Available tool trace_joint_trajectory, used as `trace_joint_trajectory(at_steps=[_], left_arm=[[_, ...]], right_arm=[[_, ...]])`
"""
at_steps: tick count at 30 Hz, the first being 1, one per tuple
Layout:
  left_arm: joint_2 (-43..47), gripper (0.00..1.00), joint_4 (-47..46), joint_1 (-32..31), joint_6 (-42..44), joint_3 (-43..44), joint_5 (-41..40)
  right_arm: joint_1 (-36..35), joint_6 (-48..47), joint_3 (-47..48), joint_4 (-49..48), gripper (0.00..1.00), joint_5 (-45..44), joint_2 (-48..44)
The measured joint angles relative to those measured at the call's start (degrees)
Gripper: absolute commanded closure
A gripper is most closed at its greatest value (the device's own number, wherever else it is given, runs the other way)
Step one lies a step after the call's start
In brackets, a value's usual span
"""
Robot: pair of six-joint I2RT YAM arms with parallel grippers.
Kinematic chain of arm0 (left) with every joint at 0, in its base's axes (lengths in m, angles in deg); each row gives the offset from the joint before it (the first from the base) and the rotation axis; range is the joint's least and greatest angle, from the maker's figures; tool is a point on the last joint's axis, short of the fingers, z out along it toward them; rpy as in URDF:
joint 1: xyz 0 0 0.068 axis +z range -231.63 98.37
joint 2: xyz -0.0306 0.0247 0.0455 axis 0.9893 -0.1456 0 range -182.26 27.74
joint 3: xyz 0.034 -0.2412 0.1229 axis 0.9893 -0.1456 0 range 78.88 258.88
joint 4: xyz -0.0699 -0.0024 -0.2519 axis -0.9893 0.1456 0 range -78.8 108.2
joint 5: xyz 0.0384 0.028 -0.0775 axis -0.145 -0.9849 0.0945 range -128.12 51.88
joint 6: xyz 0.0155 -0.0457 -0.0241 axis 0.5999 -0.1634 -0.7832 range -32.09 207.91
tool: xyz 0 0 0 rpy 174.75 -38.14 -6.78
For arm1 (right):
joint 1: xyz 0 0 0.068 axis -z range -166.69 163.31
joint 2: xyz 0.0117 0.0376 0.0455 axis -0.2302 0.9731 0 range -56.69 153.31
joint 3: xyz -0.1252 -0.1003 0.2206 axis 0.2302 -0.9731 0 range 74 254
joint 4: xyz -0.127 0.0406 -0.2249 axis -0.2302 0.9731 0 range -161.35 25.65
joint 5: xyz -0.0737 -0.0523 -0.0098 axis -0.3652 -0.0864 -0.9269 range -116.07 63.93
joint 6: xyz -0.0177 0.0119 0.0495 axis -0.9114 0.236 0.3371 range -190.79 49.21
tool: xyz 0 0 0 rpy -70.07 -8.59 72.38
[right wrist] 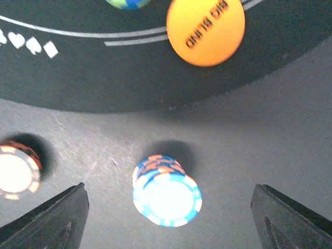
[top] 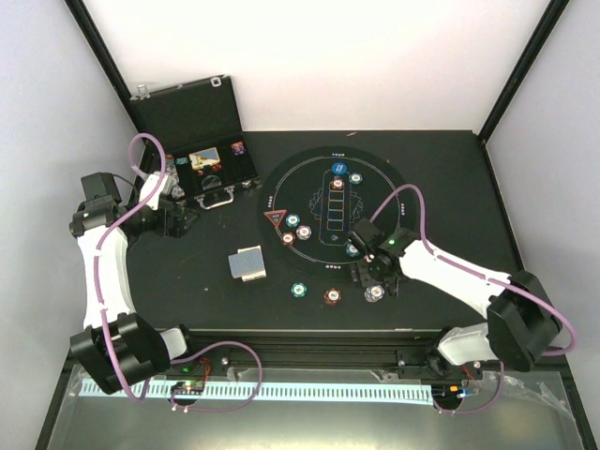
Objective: Distribute texas hold em gaming equipment
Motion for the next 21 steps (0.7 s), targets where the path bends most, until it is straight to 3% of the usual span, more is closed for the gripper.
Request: trace_joint_trajectory(at_steps=[4, 21], left_arm=[[0.0, 0.01, -0.1, 0.0, 0.0, -0.6, 0.1], [0.0, 0.01, -0.3, 0.0, 0.1, -0.7, 0.3]], right_arm=[[0.0, 2.0, -4.0, -0.3, 0.13, 0.5, -3.2], [0.0, 4.3, -10.7, -6.9, 0.39, 5.1, -2.0]])
